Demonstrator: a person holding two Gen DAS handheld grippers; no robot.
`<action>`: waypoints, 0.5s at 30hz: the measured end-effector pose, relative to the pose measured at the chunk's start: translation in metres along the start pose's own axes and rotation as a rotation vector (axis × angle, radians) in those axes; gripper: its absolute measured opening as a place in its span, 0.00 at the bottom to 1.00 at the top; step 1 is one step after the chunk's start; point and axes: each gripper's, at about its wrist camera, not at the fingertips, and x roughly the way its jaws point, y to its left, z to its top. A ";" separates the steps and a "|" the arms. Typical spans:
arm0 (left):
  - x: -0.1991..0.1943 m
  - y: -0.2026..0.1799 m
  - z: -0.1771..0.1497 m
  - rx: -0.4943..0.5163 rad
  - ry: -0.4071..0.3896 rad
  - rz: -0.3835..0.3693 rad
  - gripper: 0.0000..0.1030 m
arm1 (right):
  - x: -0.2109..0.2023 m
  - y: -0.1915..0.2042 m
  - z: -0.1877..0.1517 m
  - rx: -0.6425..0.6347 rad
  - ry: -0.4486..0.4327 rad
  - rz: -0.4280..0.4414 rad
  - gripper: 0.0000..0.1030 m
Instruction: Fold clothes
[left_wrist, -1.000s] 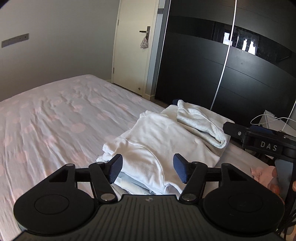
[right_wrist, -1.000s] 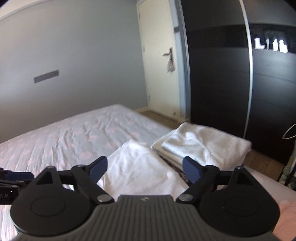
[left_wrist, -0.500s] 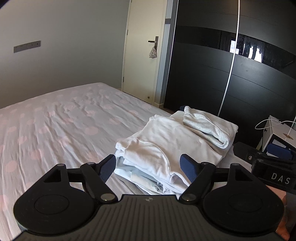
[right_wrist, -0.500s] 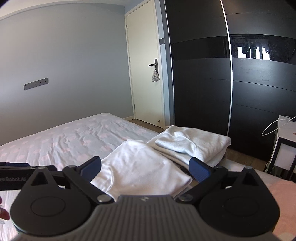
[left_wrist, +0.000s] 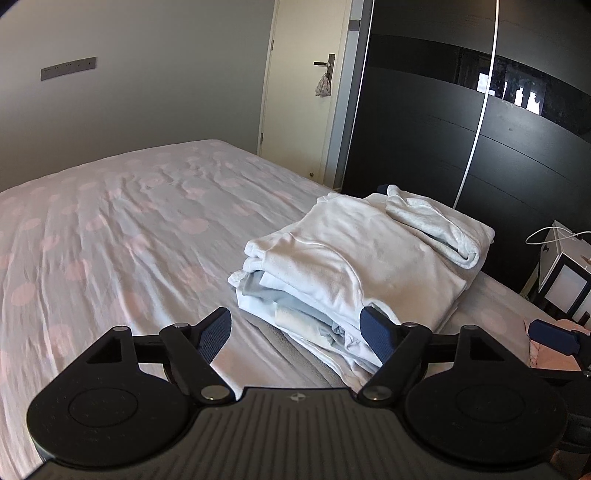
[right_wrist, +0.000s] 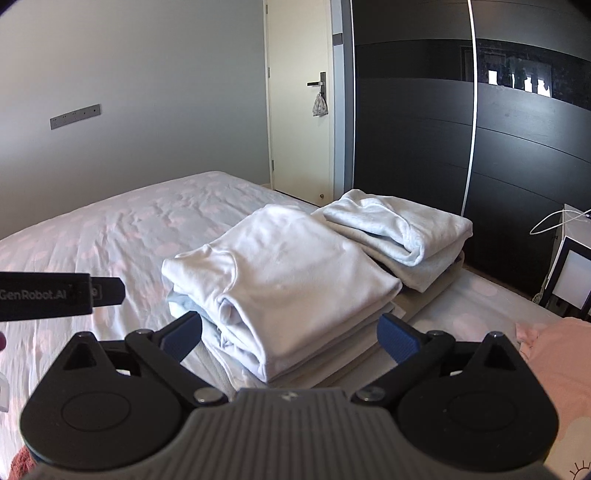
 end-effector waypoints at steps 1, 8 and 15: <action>0.000 -0.001 0.000 0.006 -0.004 0.004 0.74 | 0.000 0.000 -0.001 0.001 0.001 0.000 0.99; -0.001 0.001 0.001 -0.007 -0.002 0.001 0.74 | 0.002 0.000 -0.002 0.012 0.010 0.010 0.99; -0.002 0.001 0.000 0.007 0.005 0.019 0.74 | 0.000 0.007 -0.003 0.001 0.008 0.028 0.99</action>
